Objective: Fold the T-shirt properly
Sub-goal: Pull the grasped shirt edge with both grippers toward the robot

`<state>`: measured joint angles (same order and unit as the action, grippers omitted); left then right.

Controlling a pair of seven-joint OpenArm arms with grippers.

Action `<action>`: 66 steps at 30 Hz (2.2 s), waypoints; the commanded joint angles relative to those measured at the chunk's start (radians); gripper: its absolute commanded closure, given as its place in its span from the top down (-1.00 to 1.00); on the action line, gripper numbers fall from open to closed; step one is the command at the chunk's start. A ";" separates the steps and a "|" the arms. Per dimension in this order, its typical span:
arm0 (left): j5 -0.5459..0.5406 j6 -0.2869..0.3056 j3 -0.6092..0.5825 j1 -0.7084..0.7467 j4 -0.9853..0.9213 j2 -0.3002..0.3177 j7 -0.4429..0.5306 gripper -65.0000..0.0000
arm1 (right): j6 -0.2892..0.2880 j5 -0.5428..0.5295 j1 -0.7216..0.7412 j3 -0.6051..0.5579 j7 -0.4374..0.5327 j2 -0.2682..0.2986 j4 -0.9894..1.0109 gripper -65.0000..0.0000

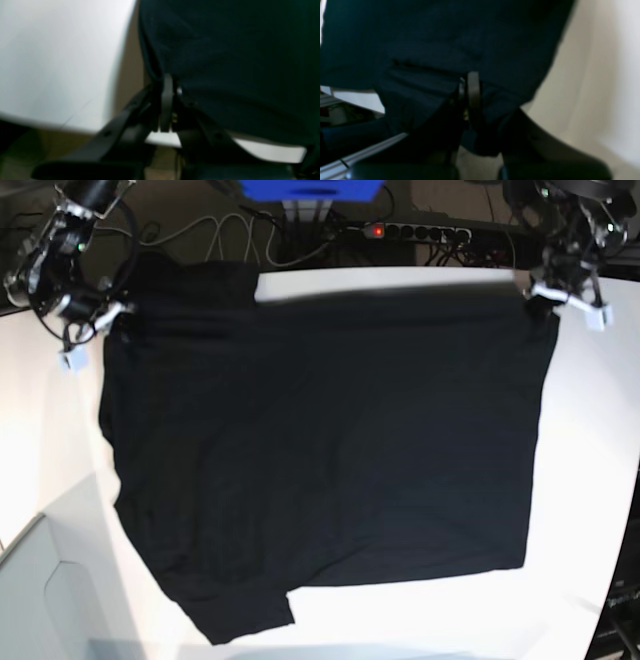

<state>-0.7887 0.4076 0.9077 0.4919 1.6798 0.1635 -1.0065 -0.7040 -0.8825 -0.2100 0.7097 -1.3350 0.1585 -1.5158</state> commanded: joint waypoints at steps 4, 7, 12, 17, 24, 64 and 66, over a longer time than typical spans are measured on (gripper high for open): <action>-0.013 -0.002 0.008 0.050 0.021 0.015 0.061 -1.00 | 0.006 -0.011 -0.052 0.060 0.013 0.013 -0.073 -1.00; -0.013 -0.002 0.008 0.077 0.015 0.015 0.088 -1.00 | 0.006 -0.011 -0.087 0.077 0.013 0.013 -0.096 -1.00; -0.015 0.000 0.008 0.092 0.046 -0.005 0.093 -1.00 | 0.006 -0.013 -0.124 0.089 0.012 0.013 -0.101 -1.00; -0.013 0.000 0.006 0.123 0.184 -0.043 0.085 -1.00 | 0.006 -0.013 -0.151 0.089 0.012 0.010 -0.148 -1.00; -0.004 -0.009 -0.029 0.086 0.280 -0.074 0.084 -1.00 | 0.006 -0.011 -0.110 0.080 0.013 -0.017 -0.308 -1.00; 0.619 -0.013 -0.140 -0.405 -0.013 -0.068 0.097 -1.00 | 0.251 -0.005 0.257 -0.126 0.266 0.031 0.168 -1.00; 0.618 -0.013 -0.140 -0.405 -0.013 -0.068 0.097 -1.00 | 0.251 -0.005 0.260 -0.138 0.265 0.029 0.168 -1.00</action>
<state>-0.1677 0.3969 0.7677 0.0986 1.6508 0.0830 -0.9291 -0.4583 -0.8677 0.0338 0.5690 -1.0870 0.1719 -1.3312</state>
